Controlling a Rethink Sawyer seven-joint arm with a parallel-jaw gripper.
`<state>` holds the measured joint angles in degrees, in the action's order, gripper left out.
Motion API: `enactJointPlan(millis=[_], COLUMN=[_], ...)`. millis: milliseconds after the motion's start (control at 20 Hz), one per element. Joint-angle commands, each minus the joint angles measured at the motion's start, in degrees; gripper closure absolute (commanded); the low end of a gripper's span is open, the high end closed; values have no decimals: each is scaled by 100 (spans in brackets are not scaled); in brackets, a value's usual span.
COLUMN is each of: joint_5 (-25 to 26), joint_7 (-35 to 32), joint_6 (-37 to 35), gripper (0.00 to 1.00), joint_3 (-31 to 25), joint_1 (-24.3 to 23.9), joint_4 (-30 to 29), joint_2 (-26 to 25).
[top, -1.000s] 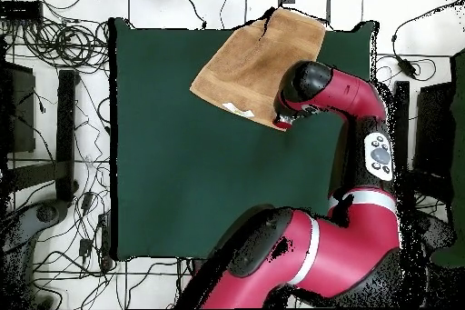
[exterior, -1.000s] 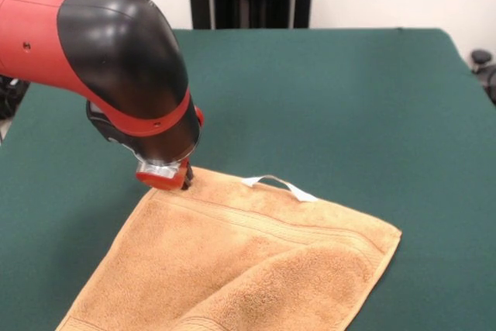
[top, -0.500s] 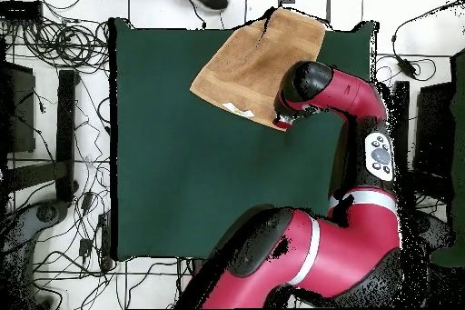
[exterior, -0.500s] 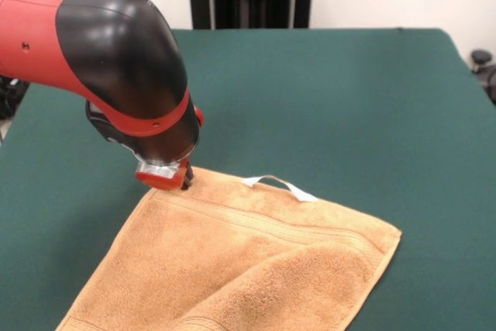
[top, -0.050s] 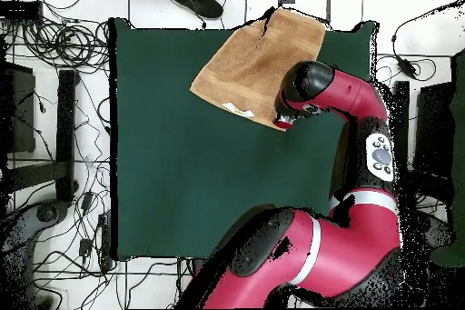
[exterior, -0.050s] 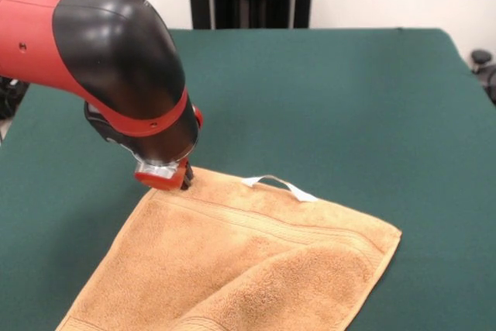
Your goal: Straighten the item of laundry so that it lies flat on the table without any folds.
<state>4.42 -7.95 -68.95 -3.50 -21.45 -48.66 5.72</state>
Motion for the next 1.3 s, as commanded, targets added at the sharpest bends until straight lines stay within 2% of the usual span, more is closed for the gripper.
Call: enactJointPlan(millis=[50, 200, 750, 1300], joint_5=[417, 389, 246, 209], joint_7=[-979, -977, -915, -899], joint_6=[1093, 1166, 2143, 2089], gripper=[100, 100, 100, 100], joint_3=[-280, -300, -573, -573], joint_1=[-112, -132, -384, -349], joint_4=[-659, -700, -1179, -1170], joint_2=[-1394, -1380, -1175, -1155])
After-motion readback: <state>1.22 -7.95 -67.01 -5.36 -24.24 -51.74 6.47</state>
